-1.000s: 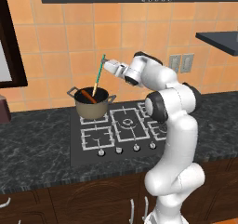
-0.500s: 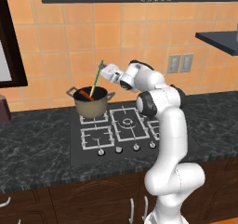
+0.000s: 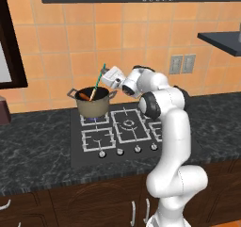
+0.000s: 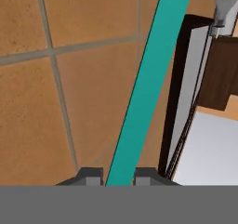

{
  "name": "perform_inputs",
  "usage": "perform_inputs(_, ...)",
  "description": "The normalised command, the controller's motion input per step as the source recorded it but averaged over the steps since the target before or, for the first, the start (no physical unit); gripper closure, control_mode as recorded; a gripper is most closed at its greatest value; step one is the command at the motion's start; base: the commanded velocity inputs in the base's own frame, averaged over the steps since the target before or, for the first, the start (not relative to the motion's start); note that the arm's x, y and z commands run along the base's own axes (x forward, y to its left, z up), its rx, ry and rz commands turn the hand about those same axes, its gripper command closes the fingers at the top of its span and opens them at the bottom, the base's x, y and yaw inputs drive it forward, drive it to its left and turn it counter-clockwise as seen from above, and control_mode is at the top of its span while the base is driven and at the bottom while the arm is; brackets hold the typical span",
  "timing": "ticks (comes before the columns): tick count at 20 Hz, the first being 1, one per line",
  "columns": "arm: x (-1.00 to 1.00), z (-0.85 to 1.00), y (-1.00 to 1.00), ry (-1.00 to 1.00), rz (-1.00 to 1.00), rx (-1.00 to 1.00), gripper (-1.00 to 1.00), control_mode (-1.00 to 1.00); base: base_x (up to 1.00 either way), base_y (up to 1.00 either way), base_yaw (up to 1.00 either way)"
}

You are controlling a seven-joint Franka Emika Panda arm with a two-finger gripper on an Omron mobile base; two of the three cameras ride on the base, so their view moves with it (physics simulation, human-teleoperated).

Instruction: Put the avocado and carrot in the pot. Retrieve the spatula and lightly stir the vegetables in the pot.

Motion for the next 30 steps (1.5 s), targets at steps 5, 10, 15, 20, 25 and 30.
perform_inputs(5, -0.64, -0.4, -0.12, -0.14, 0.0, 0.0, 1.0, -1.0, 0.0, 0.0, 0.0)
perform_inputs(10, -0.24, -0.05, 0.0, -0.05, -0.03, -0.01, 1.0, -1.0, 0.0, 0.0, 0.0)
perform_inputs(15, 0.0, 0.53, 0.0, 0.19, -0.09, 0.0, 1.0, -1.0, 0.0, 0.0, 0.0)
perform_inputs(20, 0.0, 0.56, 0.0, 0.26, -0.12, 0.0, 1.0, -1.0, 0.0, 0.0, 0.0)
perform_inputs(25, -0.25, 0.11, 0.03, 0.21, -0.08, 0.0, 1.0, -1.0, 0.0, 0.0, 0.0)
perform_inputs(30, -0.03, -0.34, 0.12, 0.2, -0.03, 0.0, 1.0, -1.0, 0.0, 0.0, 0.0)
